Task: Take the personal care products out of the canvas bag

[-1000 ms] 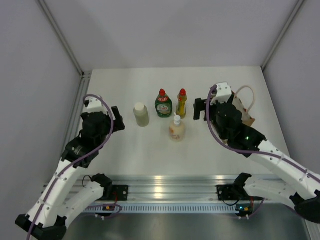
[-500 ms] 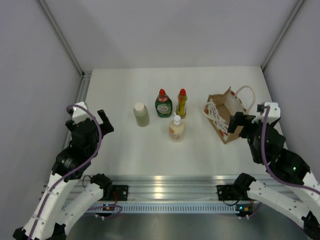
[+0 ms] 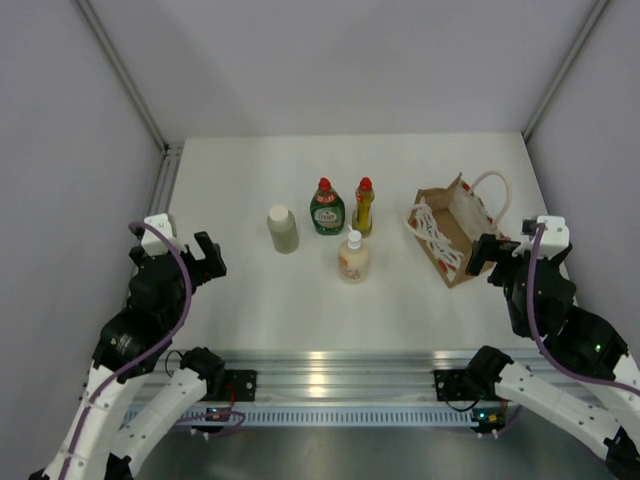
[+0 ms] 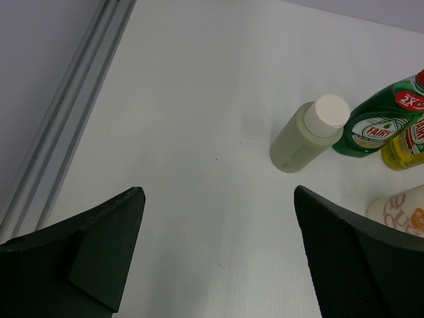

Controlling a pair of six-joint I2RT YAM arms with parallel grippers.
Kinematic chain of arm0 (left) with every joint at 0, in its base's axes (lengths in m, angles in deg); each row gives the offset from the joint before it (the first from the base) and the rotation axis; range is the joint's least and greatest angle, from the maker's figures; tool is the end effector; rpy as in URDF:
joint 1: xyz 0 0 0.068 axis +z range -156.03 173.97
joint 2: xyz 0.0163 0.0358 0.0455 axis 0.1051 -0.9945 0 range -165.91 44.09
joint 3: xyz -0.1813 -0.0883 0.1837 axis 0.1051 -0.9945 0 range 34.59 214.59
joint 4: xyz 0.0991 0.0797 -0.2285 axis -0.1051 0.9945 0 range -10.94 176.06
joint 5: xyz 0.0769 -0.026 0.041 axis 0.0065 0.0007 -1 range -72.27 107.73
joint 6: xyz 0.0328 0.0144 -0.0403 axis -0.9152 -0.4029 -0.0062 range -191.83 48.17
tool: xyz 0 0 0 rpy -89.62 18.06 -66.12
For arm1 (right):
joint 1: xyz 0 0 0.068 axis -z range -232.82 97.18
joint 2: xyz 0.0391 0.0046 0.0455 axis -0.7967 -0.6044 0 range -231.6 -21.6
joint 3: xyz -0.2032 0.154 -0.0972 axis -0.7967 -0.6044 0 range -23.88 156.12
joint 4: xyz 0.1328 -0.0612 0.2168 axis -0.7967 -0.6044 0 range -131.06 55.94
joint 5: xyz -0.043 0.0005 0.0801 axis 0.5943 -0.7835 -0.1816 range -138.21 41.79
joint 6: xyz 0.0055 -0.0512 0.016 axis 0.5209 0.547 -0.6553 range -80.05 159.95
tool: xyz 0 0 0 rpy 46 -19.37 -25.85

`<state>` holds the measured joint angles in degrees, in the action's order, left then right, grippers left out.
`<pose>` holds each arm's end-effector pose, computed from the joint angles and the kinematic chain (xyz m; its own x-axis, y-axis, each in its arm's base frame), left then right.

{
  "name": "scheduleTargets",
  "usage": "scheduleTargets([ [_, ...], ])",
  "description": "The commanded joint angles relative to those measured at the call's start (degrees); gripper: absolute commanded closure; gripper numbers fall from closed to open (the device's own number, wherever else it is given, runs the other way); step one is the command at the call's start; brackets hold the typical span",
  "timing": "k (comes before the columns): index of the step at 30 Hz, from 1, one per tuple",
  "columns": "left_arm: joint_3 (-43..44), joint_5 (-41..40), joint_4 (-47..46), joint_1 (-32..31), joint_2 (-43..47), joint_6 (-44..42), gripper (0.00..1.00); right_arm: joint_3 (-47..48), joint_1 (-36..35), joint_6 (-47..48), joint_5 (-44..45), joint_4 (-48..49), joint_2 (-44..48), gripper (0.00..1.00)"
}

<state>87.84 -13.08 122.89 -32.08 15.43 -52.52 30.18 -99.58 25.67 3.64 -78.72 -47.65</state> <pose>0.0843 -0.0208 0.3622 -0.2605 -0.1887 -0.9468 -0.1519 0.9765 -0.1528 0.0635 0.0266 0.3700 -0.1738 0.0374 -0.9841 0.1123 0.9935 0.0179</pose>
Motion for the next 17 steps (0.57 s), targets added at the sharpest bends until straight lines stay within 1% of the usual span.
scheduleTargets([
  [1, 0.27, 0.84, -0.33, -0.15, -0.07, -0.24, 0.02, -0.27, -1.23, -0.92, 2.2, -2.01, 0.2, 0.0],
  [17, 0.89, 1.1, -0.5, -0.06, -0.6, -0.15, 0.02, -0.71, -1.23, -1.71, 2.81, -2.01, -0.15, 0.0],
])
